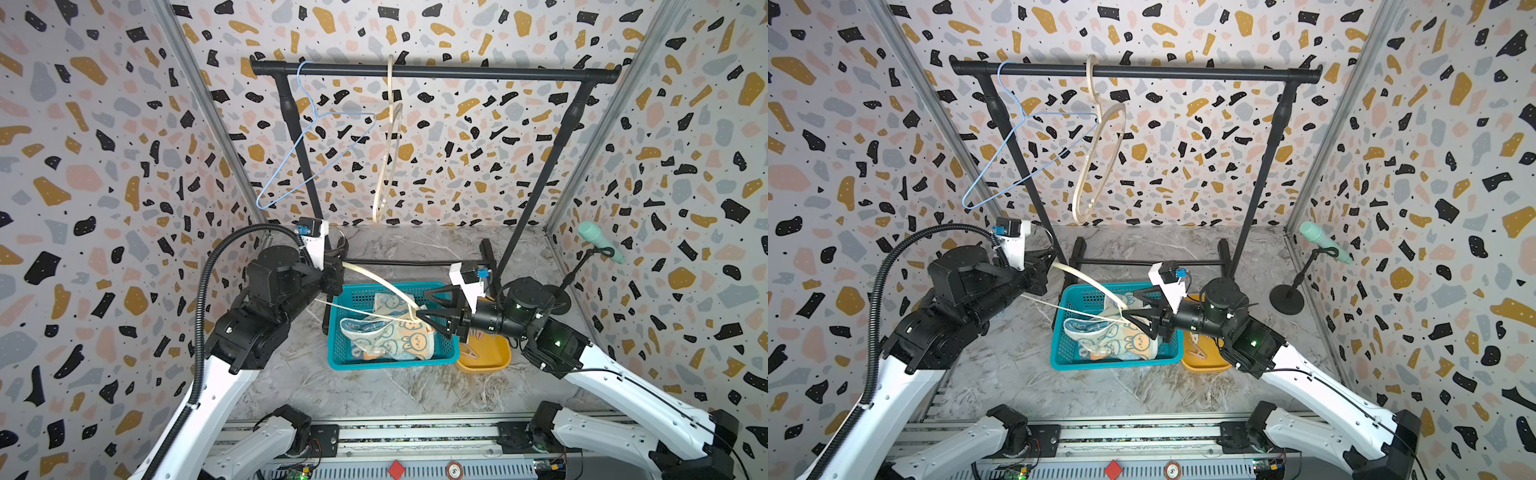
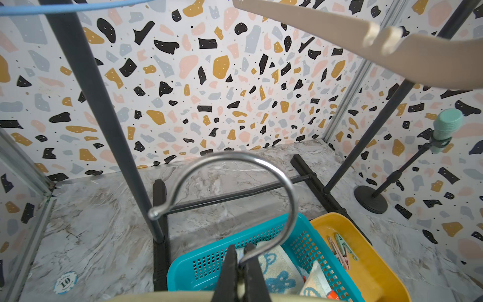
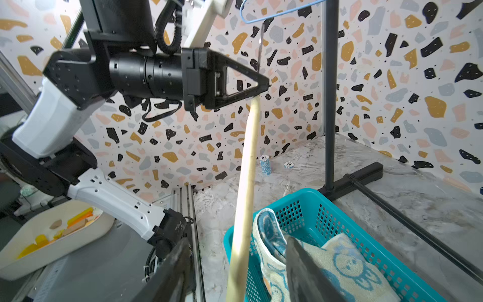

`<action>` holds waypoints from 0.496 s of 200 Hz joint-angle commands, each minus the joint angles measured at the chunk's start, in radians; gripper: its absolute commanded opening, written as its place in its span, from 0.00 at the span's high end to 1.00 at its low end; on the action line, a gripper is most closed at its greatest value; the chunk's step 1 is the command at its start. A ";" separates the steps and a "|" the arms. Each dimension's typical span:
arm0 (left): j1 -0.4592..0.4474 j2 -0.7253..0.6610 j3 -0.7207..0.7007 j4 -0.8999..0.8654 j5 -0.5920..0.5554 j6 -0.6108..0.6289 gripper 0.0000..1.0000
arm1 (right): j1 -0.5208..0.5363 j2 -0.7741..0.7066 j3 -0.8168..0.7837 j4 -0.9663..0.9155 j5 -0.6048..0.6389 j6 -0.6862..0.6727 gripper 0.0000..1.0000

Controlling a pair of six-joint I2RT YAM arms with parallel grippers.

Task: Remove the clothespins securing towels to the hanger
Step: Place the hanger on the clothesline.

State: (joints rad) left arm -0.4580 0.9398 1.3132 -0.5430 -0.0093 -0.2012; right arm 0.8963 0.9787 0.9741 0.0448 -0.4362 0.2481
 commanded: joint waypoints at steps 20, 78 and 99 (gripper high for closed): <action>-0.029 0.007 0.001 0.101 0.056 -0.031 1.00 | 0.025 0.015 0.055 -0.064 0.075 -0.049 0.44; -0.066 0.030 -0.002 0.125 0.048 -0.035 1.00 | 0.038 0.012 0.063 -0.081 0.115 -0.052 0.70; -0.070 0.034 -0.001 0.131 0.045 -0.035 1.00 | 0.040 0.008 0.059 -0.085 0.137 -0.050 0.80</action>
State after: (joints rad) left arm -0.5205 0.9779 1.3132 -0.4919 0.0261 -0.2268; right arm 0.9298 1.0031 0.9920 -0.0269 -0.3382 0.2035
